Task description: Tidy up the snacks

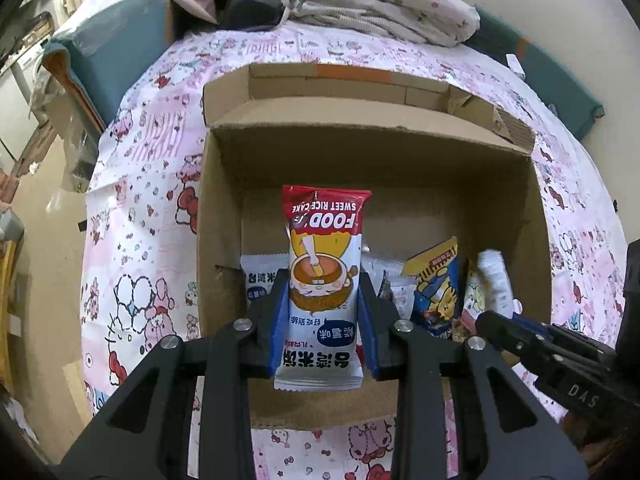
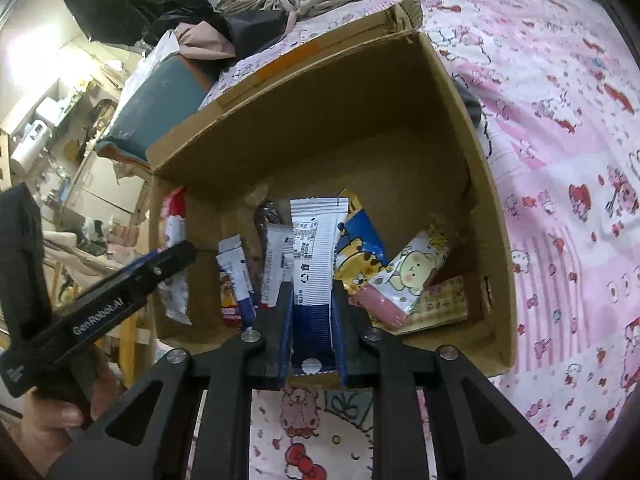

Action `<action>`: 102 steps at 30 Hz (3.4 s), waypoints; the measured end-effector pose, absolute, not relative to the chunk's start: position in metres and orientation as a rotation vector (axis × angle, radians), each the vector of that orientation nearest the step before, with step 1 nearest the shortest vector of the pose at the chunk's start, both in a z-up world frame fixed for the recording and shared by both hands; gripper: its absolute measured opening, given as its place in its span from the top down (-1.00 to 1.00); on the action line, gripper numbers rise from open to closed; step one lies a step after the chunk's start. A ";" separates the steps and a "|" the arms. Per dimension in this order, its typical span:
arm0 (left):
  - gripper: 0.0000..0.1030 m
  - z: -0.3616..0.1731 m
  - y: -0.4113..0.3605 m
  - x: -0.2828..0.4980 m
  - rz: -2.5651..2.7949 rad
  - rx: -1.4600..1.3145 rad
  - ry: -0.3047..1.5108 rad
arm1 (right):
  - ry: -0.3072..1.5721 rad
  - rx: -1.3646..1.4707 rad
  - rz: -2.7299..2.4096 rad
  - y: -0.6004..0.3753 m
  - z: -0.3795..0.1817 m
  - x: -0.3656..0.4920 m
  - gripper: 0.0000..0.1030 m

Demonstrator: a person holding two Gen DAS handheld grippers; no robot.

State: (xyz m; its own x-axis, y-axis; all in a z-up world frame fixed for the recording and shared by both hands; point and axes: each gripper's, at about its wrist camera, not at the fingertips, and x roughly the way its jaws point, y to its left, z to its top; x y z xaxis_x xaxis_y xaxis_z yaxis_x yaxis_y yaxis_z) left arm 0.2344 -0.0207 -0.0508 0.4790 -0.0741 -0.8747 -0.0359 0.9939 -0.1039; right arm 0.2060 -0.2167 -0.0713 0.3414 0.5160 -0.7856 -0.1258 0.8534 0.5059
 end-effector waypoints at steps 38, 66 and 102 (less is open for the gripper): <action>-0.99 0.027 0.017 0.089 0.055 -0.099 0.787 | 0.689 0.077 0.296 -0.220 0.043 0.078 -0.98; -0.99 0.003 0.009 0.081 0.064 -0.090 0.851 | 0.771 0.090 0.223 -0.210 0.017 0.067 -0.98; -0.99 0.003 0.007 0.083 0.066 -0.106 0.861 | 0.760 0.076 0.187 -0.214 0.016 0.067 -0.98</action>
State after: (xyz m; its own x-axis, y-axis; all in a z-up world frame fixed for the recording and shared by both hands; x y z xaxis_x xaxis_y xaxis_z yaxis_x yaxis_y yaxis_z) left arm 0.0826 0.0072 0.0029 0.6501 0.0154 -0.7597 -0.1010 0.9927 -0.0664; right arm 0.0670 -0.2135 0.0164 0.7089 0.1962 -0.6775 -0.1410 0.9806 0.1364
